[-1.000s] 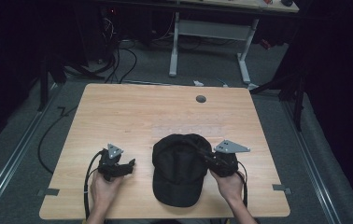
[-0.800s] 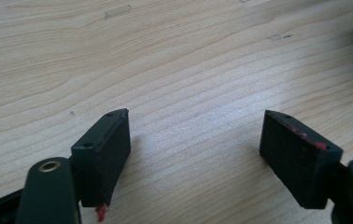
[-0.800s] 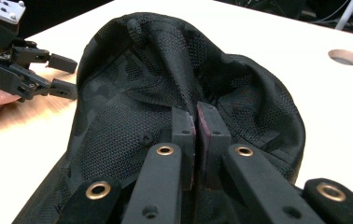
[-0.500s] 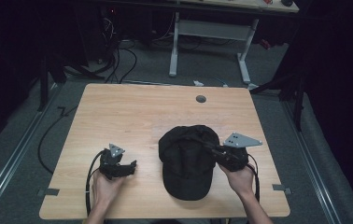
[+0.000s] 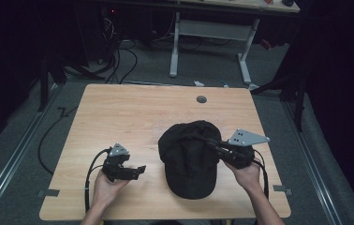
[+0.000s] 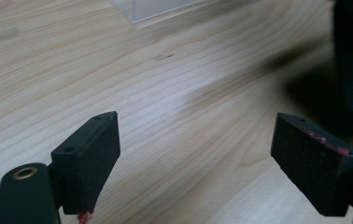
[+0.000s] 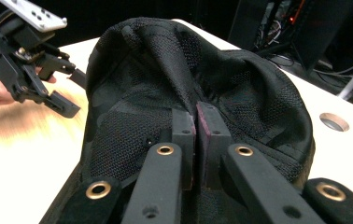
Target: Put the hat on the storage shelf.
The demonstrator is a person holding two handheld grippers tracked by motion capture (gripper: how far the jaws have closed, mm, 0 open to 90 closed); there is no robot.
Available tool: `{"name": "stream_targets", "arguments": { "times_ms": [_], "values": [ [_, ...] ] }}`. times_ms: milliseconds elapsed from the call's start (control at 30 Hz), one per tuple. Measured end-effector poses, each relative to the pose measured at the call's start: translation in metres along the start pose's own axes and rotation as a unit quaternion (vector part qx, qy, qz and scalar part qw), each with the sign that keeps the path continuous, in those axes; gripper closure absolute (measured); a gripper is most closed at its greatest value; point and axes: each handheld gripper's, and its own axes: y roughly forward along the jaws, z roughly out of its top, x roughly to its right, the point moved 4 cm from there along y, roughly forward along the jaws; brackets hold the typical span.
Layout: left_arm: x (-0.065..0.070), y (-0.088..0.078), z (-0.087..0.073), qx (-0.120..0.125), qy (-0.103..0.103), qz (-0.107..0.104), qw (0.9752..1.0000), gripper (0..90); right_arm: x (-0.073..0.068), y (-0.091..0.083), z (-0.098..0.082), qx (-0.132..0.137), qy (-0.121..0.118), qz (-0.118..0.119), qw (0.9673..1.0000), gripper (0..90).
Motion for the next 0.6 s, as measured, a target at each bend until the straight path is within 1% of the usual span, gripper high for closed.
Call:
{"name": "stream_targets", "arguments": {
  "times_ms": [33, 67, 100, 133, 167, 200, 233, 267, 300, 333, 400, 433, 467, 500, 533, 567, 600],
  "values": [
    [0.009, -0.002, 0.003, -0.005, -0.002, -0.021, 0.9998, 15.6, 0.0, 0.0, 0.002, -0.001, -0.007, 0.006, 1.0, 87.1],
    [0.009, -0.002, 0.003, -0.005, -0.002, -0.021, 0.9998, 15.5, 0.0, 0.0, 0.002, -0.001, -0.007, 0.006, 1.0, 87.1],
    [0.016, -0.005, 0.007, -0.011, -0.001, -0.039, 0.9992, 15.2, -0.001, 0.0, 0.005, 0.0, -0.014, 0.011, 0.9998, 87.1],
    [0.016, -0.005, 0.007, -0.011, -0.001, -0.039, 0.9992, 15.2, -0.001, 0.0, 0.005, 0.0, -0.014, 0.011, 0.9998, 87.1],
    [0.025, -0.006, 0.009, -0.013, 0.003, -0.054, 0.9984, 15.1, -0.002, 0.001, 0.006, -0.001, -0.019, 0.015, 0.9997, 87.1],
    [0.025, -0.006, 0.009, -0.013, 0.003, -0.054, 0.9984, 15.0, -0.002, 0.002, 0.007, -0.001, -0.023, 0.016, 0.9996, 87.1],
    [0.033, -0.007, 0.012, -0.017, 0.0, -0.071, 0.9973, 15.0, -0.003, 0.003, 0.008, -0.001, -0.026, 0.019, 0.9995, 87.1],
    [0.036, -0.008, 0.013, -0.023, 0.004, -0.078, 0.9967, 15.0, -0.003, 0.004, 0.008, -0.002, -0.029, 0.021, 0.9994, 87.1],
    [0.04, -0.008, 0.014, -0.025, 0.002, -0.085, 0.996, 15.0, -0.003, 0.005, 0.009, -0.003, -0.033, 0.023, 0.9992, 87.1],
    [0.04, -0.008, 0.014, -0.025, 0.002, -0.085, 0.996, 15.0, -0.003, 0.005, 0.009, -0.003, -0.033, 0.023, 0.9992, 87.1],
    [0.046, -0.007, 0.016, -0.035, -0.004, -0.1, 0.9944, 15.0, -0.004, 0.006, 0.011, -0.003, -0.039, 0.03, 0.9988, 87.1],
    [0.049, -0.007, 0.016, -0.039, -0.008, -0.105, 0.9937, 15.0, -0.004, 0.006, 0.011, -0.003, -0.039, 0.03, 0.9988, 87.1],
    [0.055, -0.006, 0.016, -0.046, -0.002, -0.11, 0.9928, 15.0, -0.005, 0.007, 0.011, -0.003, -0.04, 0.037, 0.9985, 87.1],
    [0.058, -0.005, 0.017, -0.052, -0.001, -0.115, 0.992, 14.9, -0.005, 0.007, 0.011, -0.003, -0.041, 0.039, 0.9984, 87.1],
    [0.06, -0.005, 0.017, -0.054, -0.002, -0.12, 0.9913, 14.8, -0.005, 0.007, 0.011, -0.003, -0.04, 0.042, 0.9983, 87.1],
    [0.06, -0.005, 0.017, -0.054, -0.002, -0.12, 0.9913, 14.8, -0.005, 0.007, 0.011, -0.003, -0.04, 0.042, 0.9983, 87.1],
    [0.062, -0.003, 0.018, -0.06, -0.005, -0.124, 0.9904, 14.8, -0.006, 0.008, 0.011, -0.002, -0.038, 0.045, 0.9983, 87.1]
  ]
}}
